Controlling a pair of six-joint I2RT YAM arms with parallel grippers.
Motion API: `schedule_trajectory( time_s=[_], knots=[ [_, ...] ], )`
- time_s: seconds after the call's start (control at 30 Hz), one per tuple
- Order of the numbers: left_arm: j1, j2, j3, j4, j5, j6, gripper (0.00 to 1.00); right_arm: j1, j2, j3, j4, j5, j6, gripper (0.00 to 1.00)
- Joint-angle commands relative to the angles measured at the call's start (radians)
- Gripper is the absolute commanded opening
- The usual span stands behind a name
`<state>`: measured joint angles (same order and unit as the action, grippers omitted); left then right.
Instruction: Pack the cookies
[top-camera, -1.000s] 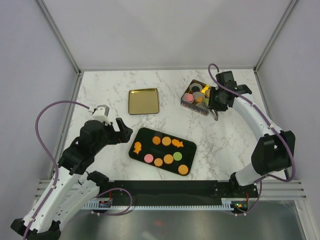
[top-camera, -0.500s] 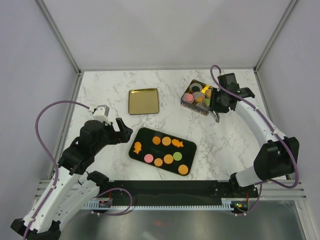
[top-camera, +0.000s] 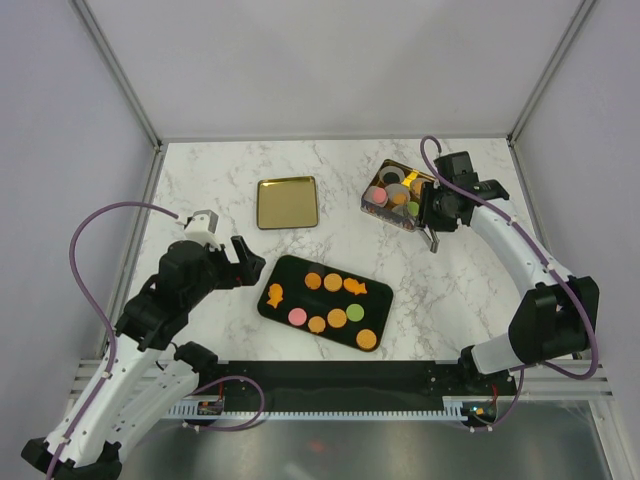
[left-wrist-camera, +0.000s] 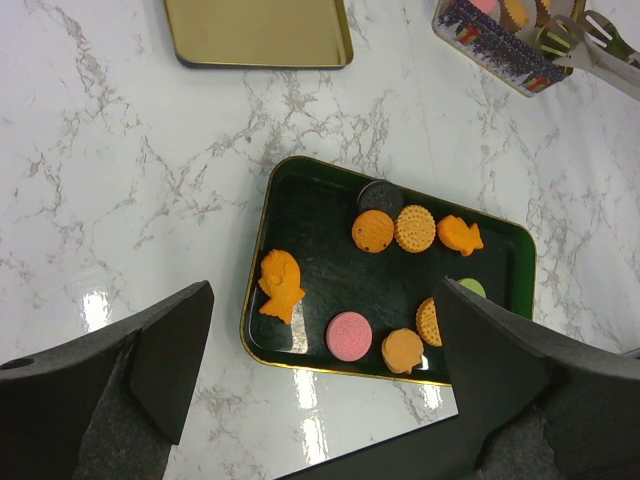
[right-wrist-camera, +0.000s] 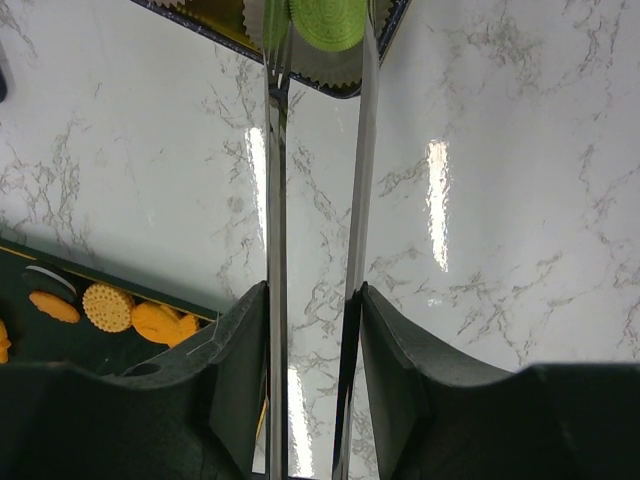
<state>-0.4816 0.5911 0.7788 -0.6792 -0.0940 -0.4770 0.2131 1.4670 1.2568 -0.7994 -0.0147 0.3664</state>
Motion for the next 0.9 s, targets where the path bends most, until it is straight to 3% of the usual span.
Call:
schedule_trajectory(
  time_s=[0.0, 0.53, 0.7, 0.87],
  knots=[
    [0.000, -0.010, 0.000, 0.013, 0.010, 0.012, 1.00, -0.003, -0.040, -0.005, 0.026, -0.013, 0.003, 0.48],
    [0.000, -0.013, -0.001, 0.013, 0.010, 0.014, 1.00, -0.003, -0.045, 0.013, 0.023, -0.013, 0.003, 0.54],
    [0.000, -0.010, -0.001, 0.015, 0.013, 0.012, 1.00, -0.007, -0.028, 0.098, 0.002, -0.007, 0.002, 0.54],
    [0.000, -0.002, 0.000, 0.018, 0.027, 0.014, 1.00, -0.101, -0.001, 0.211, -0.017, -0.025, 0.006, 0.54]
  ],
)
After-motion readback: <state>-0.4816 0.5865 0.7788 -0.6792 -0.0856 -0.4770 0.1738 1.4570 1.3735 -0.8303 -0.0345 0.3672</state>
